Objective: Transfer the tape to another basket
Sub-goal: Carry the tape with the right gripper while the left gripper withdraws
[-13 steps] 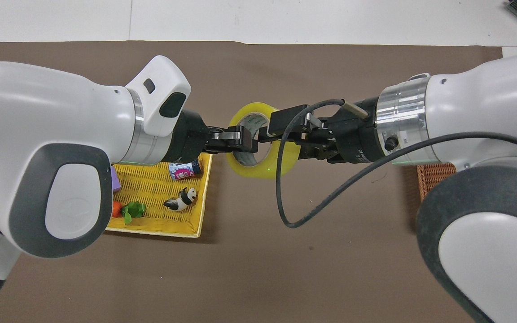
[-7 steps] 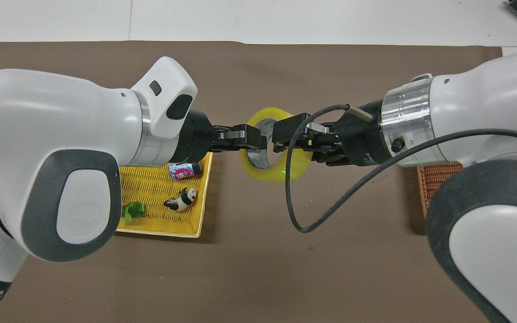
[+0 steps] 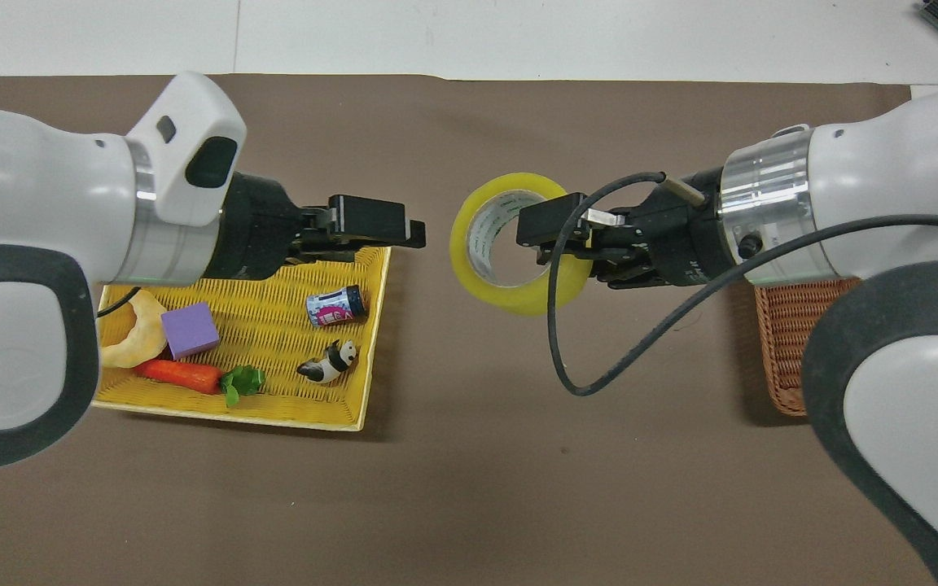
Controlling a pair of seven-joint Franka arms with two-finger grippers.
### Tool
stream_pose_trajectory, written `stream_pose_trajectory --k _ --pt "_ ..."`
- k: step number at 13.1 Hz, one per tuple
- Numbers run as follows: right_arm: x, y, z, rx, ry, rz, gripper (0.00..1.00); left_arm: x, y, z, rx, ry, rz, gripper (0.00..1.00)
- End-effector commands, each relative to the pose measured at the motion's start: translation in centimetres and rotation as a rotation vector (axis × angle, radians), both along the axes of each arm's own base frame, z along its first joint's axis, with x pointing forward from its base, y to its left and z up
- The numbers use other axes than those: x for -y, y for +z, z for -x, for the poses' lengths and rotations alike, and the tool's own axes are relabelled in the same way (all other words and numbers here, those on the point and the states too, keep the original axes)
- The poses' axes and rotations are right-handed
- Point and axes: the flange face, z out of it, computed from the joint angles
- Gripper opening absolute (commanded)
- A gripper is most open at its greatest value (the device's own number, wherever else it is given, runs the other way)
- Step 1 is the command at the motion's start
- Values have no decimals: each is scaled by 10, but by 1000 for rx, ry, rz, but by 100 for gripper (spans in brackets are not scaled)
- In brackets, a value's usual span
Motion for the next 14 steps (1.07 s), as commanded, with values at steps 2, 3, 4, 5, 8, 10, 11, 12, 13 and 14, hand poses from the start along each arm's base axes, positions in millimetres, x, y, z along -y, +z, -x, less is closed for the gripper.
stream_pose_trajectory --k 2,3,4,5,8,10,11,12,13,14 --pt "21 6 -10 25 -5 -6 0 -50 6 -1 33 -3 -217 100" --pt "32 4 -15 22 -26 -8 0 -69 2 -6 36 8 -288 100" --pt "41 7 -21 32 -39 -9 0 -77 2 -8 52 12 -340 100" --pt "52 12 -25 45 -53 -14 0 -96 3 -14 65 38 -388 100" --pt "95 -1 -27 58 -14 10 0 -141 3 -22 66 75 -532 100" --pt "128 -18 -30 39 -47 30 0 -166 2 -19 34 74 -654 100" --pt "152 -33 -33 35 -57 48 0 -176 15 -16 44 50 -718 100" --pt "177 -48 -32 29 -59 95 0 -185 17 -13 37 -15 -755 100" --pt "201 -59 -31 21 -66 122 0 -199 19 -11 25 -61 -773 100" --pt "224 -72 -28 7 -60 126 0 -215 20 -10 9 -68 -775 100"
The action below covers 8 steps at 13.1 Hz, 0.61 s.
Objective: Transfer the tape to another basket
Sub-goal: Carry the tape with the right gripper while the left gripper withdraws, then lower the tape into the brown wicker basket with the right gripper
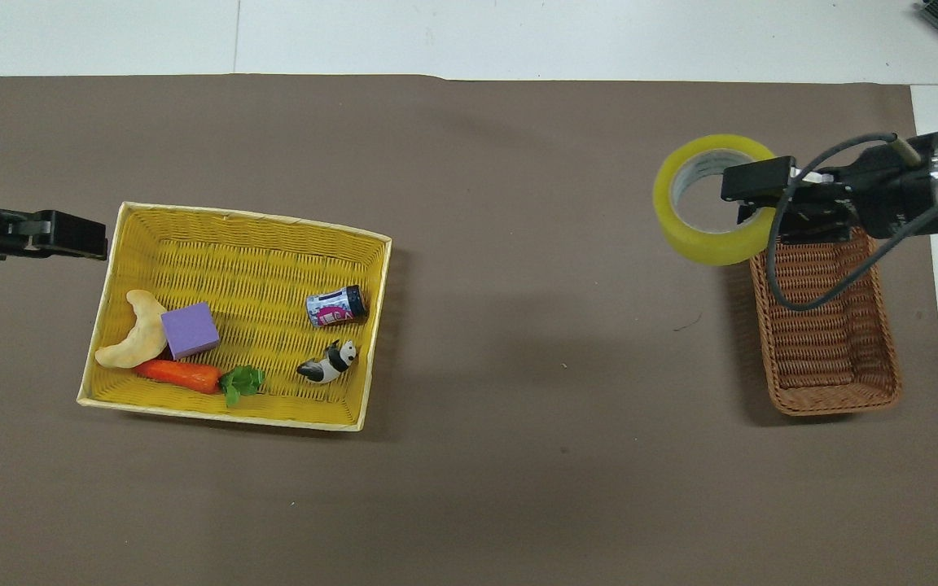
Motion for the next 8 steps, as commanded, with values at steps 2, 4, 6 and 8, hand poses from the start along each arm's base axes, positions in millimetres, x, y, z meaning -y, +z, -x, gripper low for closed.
stream_pose_trajectory --k 2,4,6,8 --pt "77 -45 20 -28 45 44 0 -31 7 8 -56 -21 -32 100" --pt "119 -87 36 -30 96 33 0 -33 8 11 -71 -13 -33 100" --pt "147 -123 54 -44 130 35 0 -30 14 16 -60 1 -30 100" --pt "157 -131 62 -78 158 97 0 -26 15 24 -51 101 -21 100"
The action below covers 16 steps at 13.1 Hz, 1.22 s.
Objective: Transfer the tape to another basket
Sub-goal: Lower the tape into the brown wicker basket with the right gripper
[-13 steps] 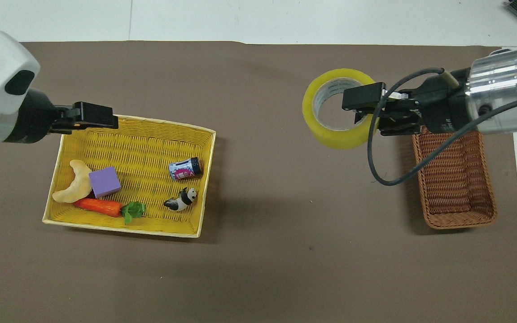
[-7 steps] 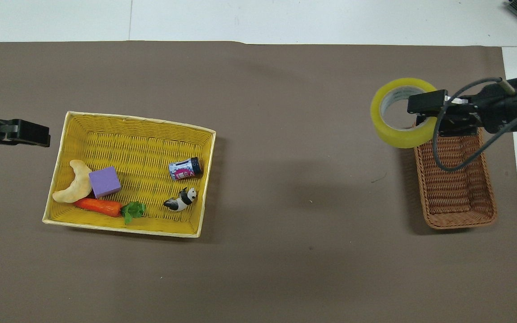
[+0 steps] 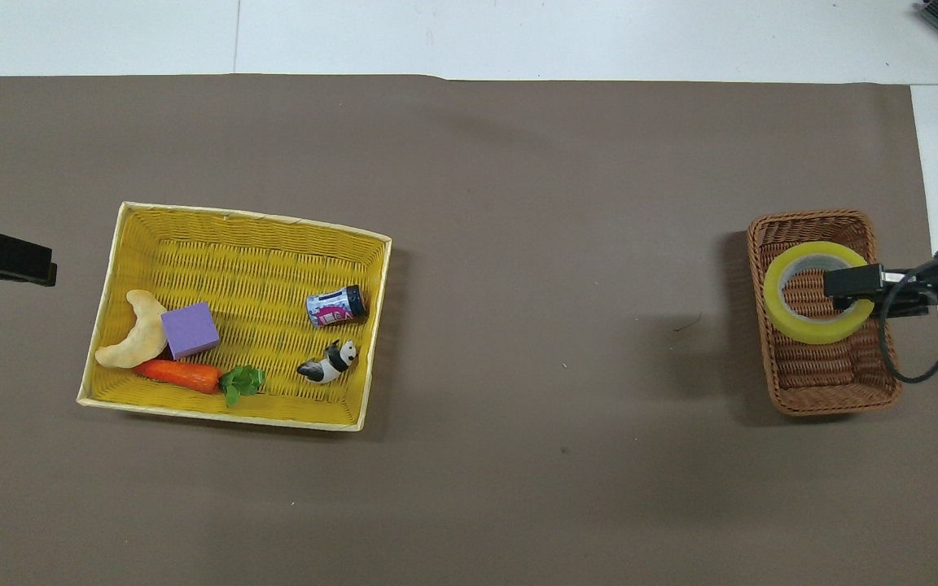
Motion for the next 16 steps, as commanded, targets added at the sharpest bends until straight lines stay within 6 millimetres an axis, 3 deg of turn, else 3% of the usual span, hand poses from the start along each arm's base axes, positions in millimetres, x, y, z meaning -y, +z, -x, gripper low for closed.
stream_pose_trajectory --k 1,3,6,10,16 --pt "10 -9 13 1 53 41 0 3 5 12 -2 77 -7 100" --pt "32 -33 16 42 124 45 0 14 6 15 -1 48 -6 100" --pt "59 -54 18 46 133 77 0 14 7 14 1 47 4 100" --pt "67 -87 7 43 109 81 0 8 8 13 1 -20 50 100" --pt "77 -103 7 56 115 70 0 -10 6 13 -7 10 50 100"
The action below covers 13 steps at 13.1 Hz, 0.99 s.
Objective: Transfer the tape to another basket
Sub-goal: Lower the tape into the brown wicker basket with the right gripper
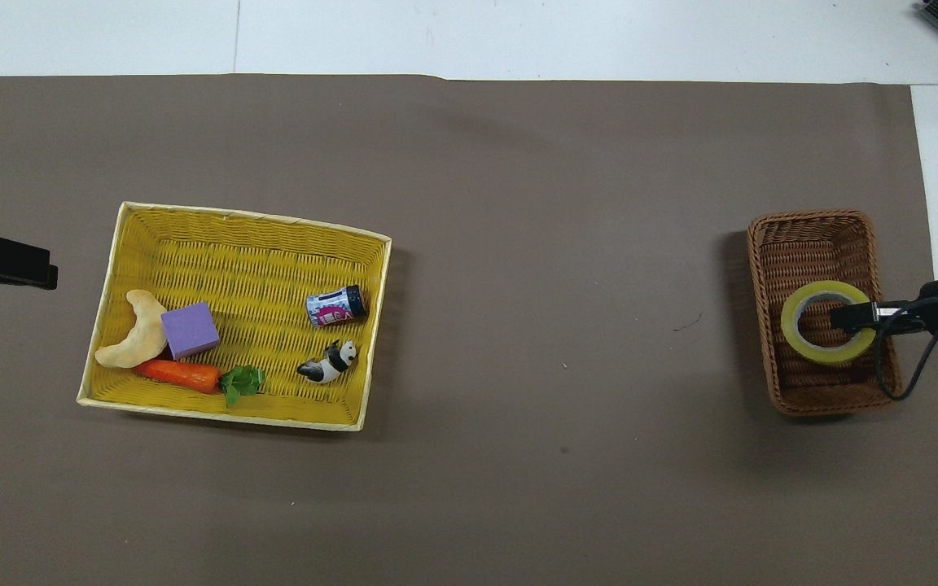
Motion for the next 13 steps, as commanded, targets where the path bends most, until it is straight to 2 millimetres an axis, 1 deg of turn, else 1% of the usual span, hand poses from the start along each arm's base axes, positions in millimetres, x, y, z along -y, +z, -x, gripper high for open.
stream_pose_trajectory --k 1,3,5,7,8,9,11,12,13 --pt "3 1 -2 28 12 -7 0 -4 1 8 -8 -1 15 100" --pt "3 -5 -3 26 2 -20 0 0 2 7 -1 -1 15 100" --pt "1 -6 -3 30 -1 -22 0 1 2 6 3 -5 16 100" --pt "2 -12 -3 28 -1 -21 0 1 1 6 3 -7 16 100" --pt "2 -13 -3 29 5 -22 5 0 2 5 6 -2 16 100" --pt "2 -13 -3 28 5 -22 34 1 2 6 4 -4 16 100" --pt "1 -13 -4 28 2 -19 100 1 3 6 6 -2 16 100" --pt "2 -13 -4 29 1 -20 100 -3 4 5 10 1 16 100" --pt "3 -12 -4 30 0 -19 100 0 6 6 13 -5 16 100"
